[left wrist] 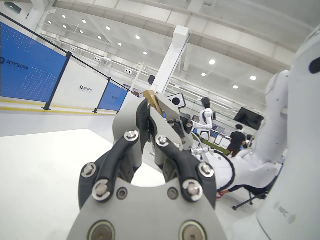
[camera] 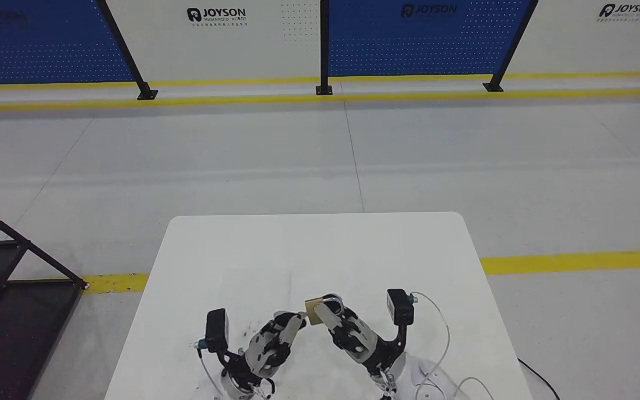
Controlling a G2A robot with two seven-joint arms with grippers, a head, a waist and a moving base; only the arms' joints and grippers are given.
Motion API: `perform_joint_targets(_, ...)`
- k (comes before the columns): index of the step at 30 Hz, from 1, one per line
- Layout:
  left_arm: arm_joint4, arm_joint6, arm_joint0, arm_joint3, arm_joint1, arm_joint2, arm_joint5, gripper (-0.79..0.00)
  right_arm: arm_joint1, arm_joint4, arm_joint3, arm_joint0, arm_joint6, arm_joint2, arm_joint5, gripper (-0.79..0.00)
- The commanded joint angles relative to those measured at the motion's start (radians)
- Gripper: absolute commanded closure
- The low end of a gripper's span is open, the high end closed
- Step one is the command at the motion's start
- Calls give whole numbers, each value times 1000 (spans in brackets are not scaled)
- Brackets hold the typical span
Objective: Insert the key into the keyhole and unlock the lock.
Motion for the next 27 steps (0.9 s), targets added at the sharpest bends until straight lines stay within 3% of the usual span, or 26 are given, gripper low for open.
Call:
perform_joint_targets(1, 59, 40, 0, 4, -2, 5, 45, 0, 1, 4, -2, -2, 8, 1, 2, 0)
perform_joint_targets(6, 191, 137, -12, 16, -4, 12, 144, 0, 4, 12, -9, -5, 24, 3, 10, 0)
perform_joint_targets(13, 346, 262, -24, 50, -6, 14, 350, 0, 7, 23, -14, -7, 34, 4, 21, 0)
perform_joint_targets(27, 494, 284, -14, 38, -2, 16, 592, 0, 10, 36, -17, -3, 54, 0, 42, 0)
